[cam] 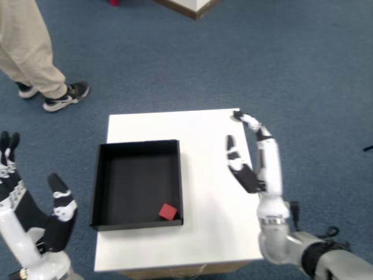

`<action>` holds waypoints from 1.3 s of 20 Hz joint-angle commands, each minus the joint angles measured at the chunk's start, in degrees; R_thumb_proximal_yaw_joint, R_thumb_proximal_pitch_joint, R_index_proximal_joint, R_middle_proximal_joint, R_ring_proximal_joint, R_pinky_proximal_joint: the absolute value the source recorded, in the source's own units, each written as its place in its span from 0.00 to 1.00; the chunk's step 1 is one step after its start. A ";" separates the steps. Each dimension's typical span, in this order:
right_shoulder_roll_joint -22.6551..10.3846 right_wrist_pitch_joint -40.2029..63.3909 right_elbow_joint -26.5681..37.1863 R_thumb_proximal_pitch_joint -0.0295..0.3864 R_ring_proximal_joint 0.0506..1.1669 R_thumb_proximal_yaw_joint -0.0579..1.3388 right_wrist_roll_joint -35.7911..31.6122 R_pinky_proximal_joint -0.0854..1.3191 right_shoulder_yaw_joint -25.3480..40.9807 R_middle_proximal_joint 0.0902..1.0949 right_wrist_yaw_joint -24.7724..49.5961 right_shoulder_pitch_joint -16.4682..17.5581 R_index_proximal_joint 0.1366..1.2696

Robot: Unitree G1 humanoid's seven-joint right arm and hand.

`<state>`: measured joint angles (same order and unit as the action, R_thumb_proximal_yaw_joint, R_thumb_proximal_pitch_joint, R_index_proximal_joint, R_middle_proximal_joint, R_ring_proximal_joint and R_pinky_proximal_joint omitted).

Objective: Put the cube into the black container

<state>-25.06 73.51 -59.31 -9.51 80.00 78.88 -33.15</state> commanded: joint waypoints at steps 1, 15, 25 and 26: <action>-3.02 8.77 3.93 0.54 0.23 0.23 -1.82 0.20 -1.60 0.16 0.47 -1.30 0.17; -3.87 10.87 2.20 0.57 0.22 0.11 -9.76 0.17 2.91 0.17 -1.61 2.25 0.15; -3.31 10.43 0.43 0.56 0.21 0.07 -14.55 0.16 5.09 0.17 -3.63 3.15 0.14; -3.13 10.40 0.24 0.57 0.21 0.06 -14.91 0.16 5.24 0.17 -3.89 3.12 0.14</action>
<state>-27.06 81.65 -58.83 -23.37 86.17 75.47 -28.26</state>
